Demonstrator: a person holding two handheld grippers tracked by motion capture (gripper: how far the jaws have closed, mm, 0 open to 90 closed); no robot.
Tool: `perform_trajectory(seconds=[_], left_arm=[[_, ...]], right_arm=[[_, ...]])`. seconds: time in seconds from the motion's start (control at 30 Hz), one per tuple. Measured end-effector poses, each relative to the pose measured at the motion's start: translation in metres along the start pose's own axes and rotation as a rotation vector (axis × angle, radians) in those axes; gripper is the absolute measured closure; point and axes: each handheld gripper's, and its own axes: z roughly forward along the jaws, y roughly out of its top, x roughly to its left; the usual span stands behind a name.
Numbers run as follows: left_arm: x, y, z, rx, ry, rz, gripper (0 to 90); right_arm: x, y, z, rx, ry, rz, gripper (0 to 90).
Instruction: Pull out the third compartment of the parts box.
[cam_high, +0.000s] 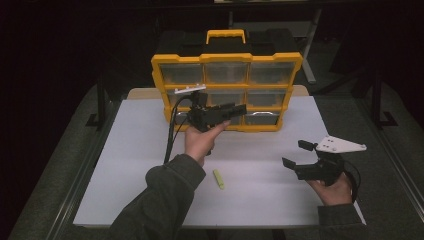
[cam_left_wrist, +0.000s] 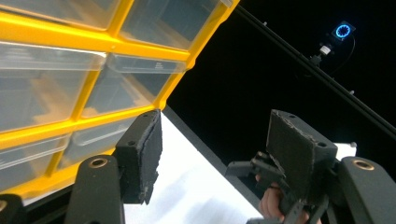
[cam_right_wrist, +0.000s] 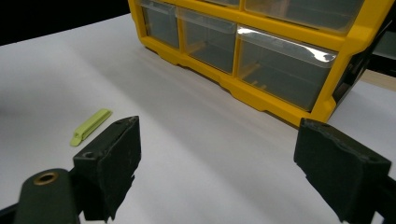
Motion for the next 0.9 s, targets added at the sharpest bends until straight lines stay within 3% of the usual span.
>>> perform_trajectory(seconds=[0.27,0.37,0.5,0.63,0.9], left_arm=[[-0.001,0.005,0.025,-0.029,0.003,-0.047,38.8],[0.001,0.008,0.031,-0.072,0.006,-0.079,39.8],[0.002,0.013,0.037,-0.103,0.036,-0.074,40.5],[0.002,0.020,0.045,-0.147,0.032,-0.113,44.0],[0.000,0.029,0.058,-0.186,0.032,-0.099,51.3]], right_arm=[[0.000,0.000,0.000,0.000,0.005,-0.004,14.0],[-0.001,0.000,0.000,0.002,0.004,0.001,14.0],[-0.001,0.000,0.000,0.000,0.007,-0.002,14.0],[-0.001,0.001,0.000,0.002,0.014,-0.010,14.0],[0.000,0.001,0.002,0.004,0.021,-0.009,14.1]])
